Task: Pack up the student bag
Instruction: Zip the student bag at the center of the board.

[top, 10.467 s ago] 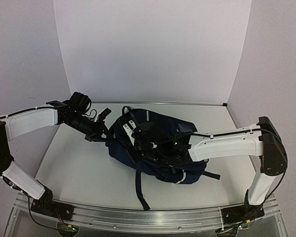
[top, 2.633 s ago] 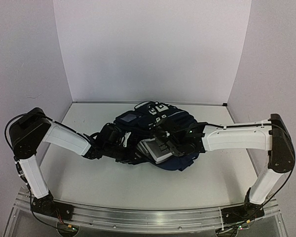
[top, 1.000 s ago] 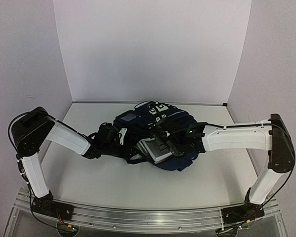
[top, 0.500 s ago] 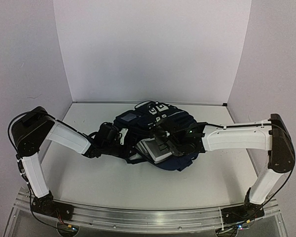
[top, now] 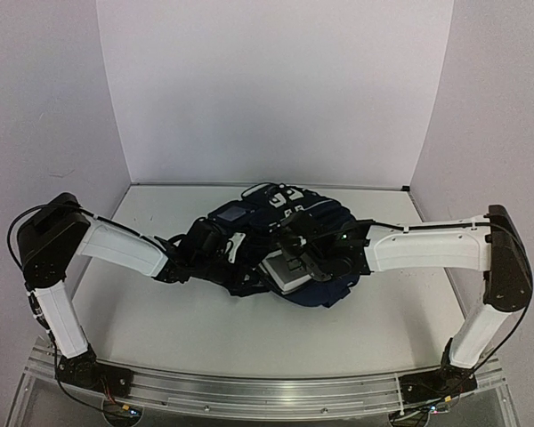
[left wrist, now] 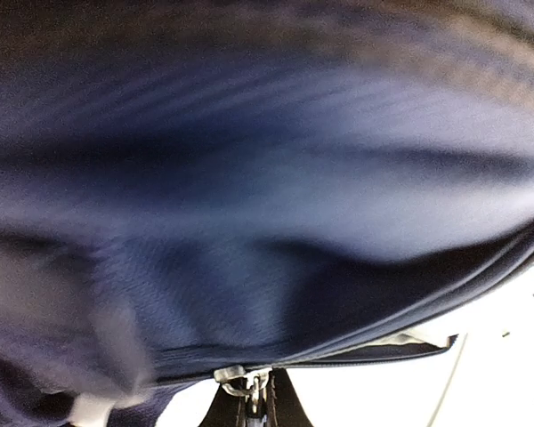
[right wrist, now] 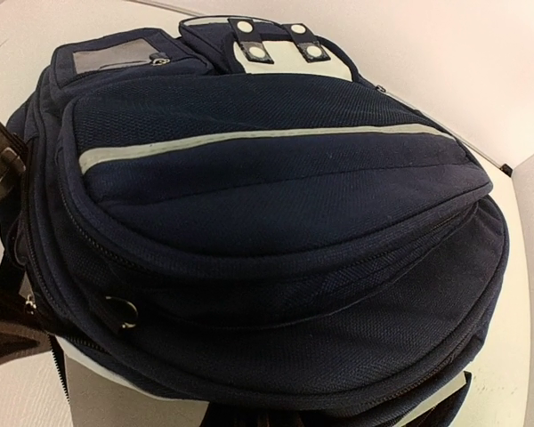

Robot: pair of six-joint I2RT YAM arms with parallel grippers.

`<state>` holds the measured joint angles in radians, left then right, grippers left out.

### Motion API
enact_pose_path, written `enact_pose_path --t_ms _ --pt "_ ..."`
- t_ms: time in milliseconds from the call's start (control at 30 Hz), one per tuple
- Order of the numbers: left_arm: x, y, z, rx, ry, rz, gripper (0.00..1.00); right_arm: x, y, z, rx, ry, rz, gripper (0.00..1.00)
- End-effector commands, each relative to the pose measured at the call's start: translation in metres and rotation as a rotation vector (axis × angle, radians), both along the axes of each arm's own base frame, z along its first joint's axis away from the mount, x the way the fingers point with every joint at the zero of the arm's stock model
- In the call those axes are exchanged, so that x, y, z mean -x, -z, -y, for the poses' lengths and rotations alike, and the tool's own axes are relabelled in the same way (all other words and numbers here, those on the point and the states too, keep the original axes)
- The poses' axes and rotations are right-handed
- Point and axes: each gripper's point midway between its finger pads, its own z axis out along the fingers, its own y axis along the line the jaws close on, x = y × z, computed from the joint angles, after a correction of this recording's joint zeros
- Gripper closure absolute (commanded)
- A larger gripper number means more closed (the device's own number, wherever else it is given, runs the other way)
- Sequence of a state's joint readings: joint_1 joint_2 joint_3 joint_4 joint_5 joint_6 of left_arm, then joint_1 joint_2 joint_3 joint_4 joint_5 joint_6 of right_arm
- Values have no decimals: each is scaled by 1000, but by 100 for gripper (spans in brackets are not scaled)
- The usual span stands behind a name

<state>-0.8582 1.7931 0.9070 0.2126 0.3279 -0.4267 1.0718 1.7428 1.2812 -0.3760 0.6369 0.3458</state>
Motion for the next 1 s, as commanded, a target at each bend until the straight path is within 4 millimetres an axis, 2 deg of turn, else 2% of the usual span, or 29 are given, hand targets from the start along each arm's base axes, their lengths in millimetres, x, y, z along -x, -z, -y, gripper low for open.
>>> enact_pose_path --t_ms 0,267,400,567,733,800,933,967 --pt "45 -78 54 176 208 52 100 -15 -31 -17 -159 52 68 100" --pt "90 -122 100 277 347 58 100 -16 -32 -24 -221 43 73 100" --pt "104 -136 113 337 363 32 100 -15 -38 -25 -259 32 89 100" --pt "97 -150 112 393 284 -8 100 -8 -47 -24 -262 -37 112 100" --pt "63 -155 81 400 140 -77 100 20 -62 -23 -291 -216 68 100" --pt "44 -158 59 409 79 -90 100 34 -67 -18 -312 -273 39 91" --pt "28 -172 33 427 60 -106 100 62 -69 -7 -382 -355 -24 33" --pt "28 -180 29 436 70 -95 100 66 -69 -4 -393 -365 -34 24"
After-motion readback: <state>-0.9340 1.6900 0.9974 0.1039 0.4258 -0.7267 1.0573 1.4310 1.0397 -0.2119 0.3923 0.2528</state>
